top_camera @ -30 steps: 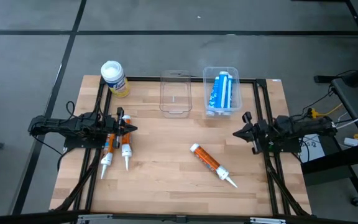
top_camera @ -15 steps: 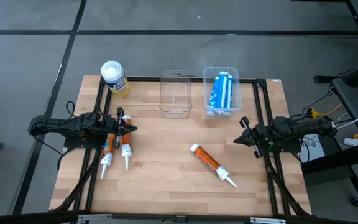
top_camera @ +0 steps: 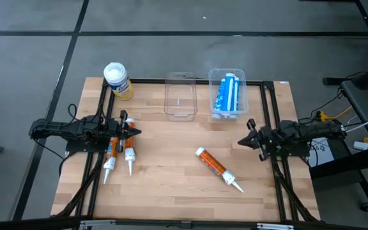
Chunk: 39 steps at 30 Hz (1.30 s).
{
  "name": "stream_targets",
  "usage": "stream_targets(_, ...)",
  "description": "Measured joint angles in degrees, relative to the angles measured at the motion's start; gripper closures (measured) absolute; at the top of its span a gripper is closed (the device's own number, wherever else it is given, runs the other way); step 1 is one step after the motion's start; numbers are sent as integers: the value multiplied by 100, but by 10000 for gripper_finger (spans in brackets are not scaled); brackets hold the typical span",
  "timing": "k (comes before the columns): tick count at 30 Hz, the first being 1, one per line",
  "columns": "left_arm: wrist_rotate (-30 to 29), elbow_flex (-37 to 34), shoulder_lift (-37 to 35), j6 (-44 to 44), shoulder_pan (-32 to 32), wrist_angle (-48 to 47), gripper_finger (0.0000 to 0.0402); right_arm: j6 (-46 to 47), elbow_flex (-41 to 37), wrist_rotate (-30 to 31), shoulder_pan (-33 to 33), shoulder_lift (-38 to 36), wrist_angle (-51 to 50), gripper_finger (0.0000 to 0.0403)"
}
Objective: Pick & place silicon tubes, Sealant and Lysol wipes
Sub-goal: Put the middle orange sealant into the left transparent bin
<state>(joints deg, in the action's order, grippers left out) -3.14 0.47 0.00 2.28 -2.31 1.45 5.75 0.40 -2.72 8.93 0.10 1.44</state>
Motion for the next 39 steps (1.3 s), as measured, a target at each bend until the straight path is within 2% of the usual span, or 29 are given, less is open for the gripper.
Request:
stream_targets(6, 0, 0, -1, 0, 0, 0, 392, 47, 0, 155, -69, 11, -34, 365)
stream_targets(24, 0, 0, 0, -1, 0, 0, 394, 139, 0, 159, -653, 11, -31, 368)
stream_targets(39, 0, 0, 0, -2, 0, 0, 393, 135, -1, 163, -669, 13, -28, 368)
